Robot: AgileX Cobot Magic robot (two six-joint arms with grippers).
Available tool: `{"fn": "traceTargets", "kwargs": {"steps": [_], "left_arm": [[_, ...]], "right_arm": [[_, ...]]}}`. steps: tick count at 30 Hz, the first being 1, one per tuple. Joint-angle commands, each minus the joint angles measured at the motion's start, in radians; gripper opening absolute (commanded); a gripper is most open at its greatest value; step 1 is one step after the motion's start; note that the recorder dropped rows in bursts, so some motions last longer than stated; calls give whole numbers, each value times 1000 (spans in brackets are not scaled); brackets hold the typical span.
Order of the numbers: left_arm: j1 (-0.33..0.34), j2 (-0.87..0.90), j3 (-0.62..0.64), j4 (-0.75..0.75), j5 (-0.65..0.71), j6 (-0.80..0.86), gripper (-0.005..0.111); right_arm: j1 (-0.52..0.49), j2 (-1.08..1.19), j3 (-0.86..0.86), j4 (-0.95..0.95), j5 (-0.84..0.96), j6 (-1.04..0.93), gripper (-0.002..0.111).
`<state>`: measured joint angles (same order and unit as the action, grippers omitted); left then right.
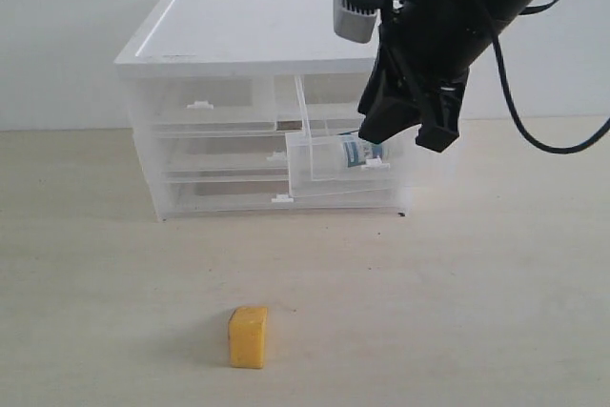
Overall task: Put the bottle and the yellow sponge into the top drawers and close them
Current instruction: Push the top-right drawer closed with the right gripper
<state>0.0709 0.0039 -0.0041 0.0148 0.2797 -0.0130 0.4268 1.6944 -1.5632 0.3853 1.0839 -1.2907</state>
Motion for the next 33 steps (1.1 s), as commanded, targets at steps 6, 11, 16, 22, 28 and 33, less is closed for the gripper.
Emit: {"fn": "traceTargets", "kwargs": {"steps": [6,11,16,22,28,33], "left_arm": [[4,-4,4,-4,-3,3,4],[4,-4,4,-4,-3,3,4],[4,-4,4,-4,-3,3,4],[4,-4,4,-4,-3,3,4],[4,-4,4,-4,-3,3,4],[4,-4,4,-4,-3,3,4]], "right_arm": [[-8,33,-14,47,-17,-51,64],[-8,73,-14,57,-41,-58,59],[-8,83,-14,65,-87,-65,59],[-8,100,-14,69,-91,-69,55],[-8,119,-14,74,-137,-69,36],[-8,119,-14,74,-137,-72,9]]}}
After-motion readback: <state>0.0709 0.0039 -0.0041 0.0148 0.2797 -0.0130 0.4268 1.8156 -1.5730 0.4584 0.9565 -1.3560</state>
